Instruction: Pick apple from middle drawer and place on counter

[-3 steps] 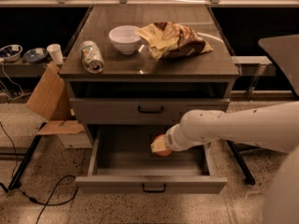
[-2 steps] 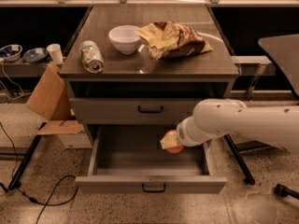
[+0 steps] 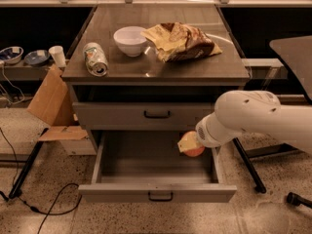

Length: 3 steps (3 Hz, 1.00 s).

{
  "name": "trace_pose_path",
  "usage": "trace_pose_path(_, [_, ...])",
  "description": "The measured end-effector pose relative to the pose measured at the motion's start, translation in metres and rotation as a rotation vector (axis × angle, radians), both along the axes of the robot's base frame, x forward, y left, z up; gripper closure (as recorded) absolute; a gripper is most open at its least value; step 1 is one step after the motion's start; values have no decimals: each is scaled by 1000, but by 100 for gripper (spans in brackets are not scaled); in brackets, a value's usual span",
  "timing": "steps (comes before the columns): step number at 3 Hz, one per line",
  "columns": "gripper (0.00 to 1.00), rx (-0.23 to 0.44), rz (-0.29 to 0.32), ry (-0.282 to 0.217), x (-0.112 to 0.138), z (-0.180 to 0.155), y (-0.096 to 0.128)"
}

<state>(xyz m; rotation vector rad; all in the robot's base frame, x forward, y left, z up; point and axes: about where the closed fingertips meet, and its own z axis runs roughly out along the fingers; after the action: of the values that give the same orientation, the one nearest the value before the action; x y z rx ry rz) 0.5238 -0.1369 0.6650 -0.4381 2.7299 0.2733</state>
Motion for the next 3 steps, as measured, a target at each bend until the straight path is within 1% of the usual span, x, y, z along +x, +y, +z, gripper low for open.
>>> trace_pose_path(1, [100,1,-16,0,5,-2,3])
trace_pose_path(2, [100,-25,-56,-48,9,31,-14])
trace_pose_path(3, [100,-74,-97,-116,14,76,-32])
